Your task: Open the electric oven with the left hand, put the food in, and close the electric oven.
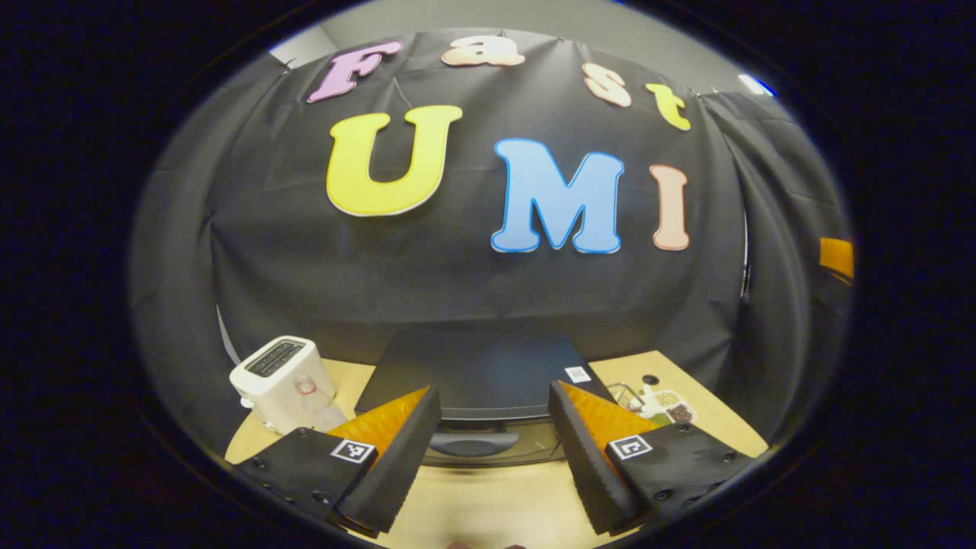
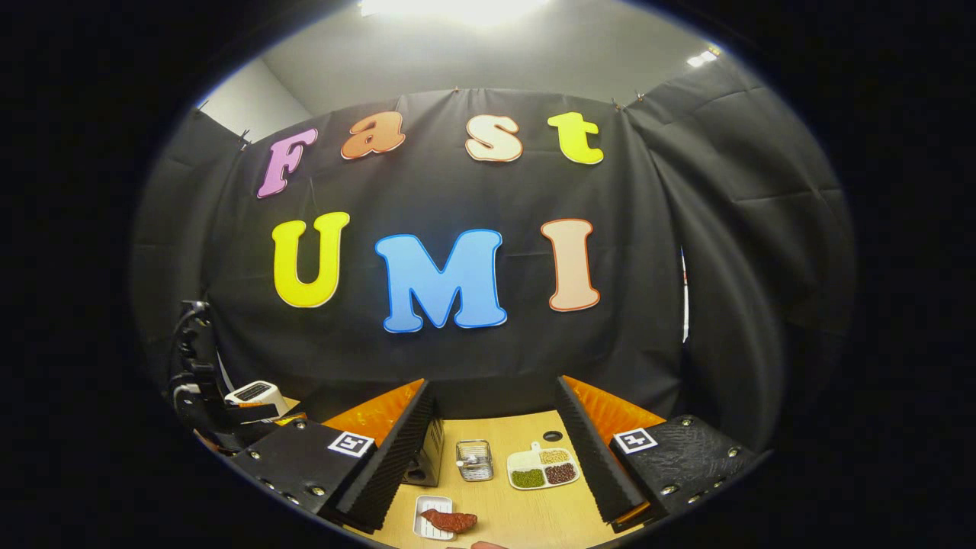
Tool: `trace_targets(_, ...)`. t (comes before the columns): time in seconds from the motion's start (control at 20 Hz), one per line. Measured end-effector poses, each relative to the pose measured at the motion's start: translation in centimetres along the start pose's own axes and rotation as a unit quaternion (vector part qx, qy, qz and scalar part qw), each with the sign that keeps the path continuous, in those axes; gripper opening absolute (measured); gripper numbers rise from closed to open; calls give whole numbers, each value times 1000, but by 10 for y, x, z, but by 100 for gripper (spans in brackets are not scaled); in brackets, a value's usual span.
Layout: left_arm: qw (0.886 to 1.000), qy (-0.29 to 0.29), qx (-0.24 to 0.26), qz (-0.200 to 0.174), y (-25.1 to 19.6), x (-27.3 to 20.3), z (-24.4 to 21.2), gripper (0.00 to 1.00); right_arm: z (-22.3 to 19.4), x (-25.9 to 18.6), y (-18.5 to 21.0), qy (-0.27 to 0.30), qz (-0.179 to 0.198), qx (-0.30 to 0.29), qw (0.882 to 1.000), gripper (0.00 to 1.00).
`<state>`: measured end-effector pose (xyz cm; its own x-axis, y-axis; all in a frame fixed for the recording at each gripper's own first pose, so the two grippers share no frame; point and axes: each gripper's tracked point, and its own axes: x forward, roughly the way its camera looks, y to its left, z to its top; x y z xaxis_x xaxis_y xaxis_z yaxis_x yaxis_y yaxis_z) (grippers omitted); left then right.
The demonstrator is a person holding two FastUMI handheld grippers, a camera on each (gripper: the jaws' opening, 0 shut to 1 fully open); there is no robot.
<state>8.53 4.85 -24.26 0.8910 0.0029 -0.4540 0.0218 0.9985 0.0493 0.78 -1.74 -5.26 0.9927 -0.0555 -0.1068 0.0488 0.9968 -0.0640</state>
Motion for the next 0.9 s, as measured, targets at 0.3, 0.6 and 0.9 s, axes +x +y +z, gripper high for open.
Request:
trace_targets(0.3,999,53,9,9,13,53,-53,99,-9,2,-15,12,-19,-7,1000,98)
trace_targets(0.6,997,77,16,21,20,82,-77,99,-12,2,-26,18,-33,-9,999,99)
trace_targets(0.9,997,70,15,36,25,81,-82,96,-17,4,-23,22,-32,-3,999,99)
